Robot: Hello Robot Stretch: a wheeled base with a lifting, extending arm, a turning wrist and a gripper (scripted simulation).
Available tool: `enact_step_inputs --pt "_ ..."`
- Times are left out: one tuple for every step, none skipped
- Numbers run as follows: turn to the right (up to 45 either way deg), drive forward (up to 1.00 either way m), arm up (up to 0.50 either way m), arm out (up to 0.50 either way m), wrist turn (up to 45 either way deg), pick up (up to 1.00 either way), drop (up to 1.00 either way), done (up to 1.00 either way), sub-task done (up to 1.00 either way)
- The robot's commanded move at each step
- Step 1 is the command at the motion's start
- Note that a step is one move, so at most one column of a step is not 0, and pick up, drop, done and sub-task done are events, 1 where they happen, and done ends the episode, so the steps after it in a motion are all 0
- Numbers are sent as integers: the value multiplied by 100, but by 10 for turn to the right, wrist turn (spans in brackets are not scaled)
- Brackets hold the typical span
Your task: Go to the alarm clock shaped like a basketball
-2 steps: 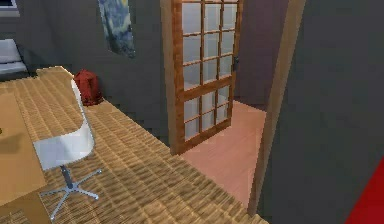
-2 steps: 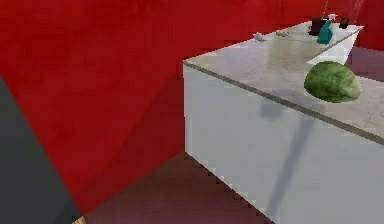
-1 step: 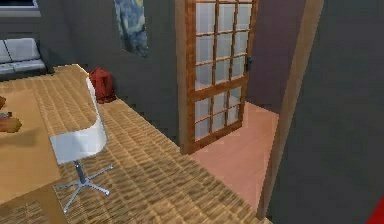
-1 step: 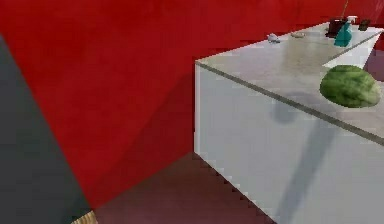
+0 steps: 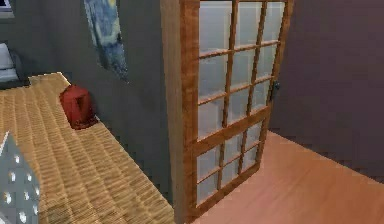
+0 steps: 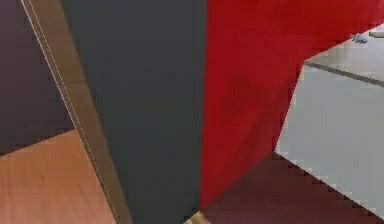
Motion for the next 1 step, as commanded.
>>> enact_step_inputs --pt "-360 0 0 0 0 0 0 0 0"
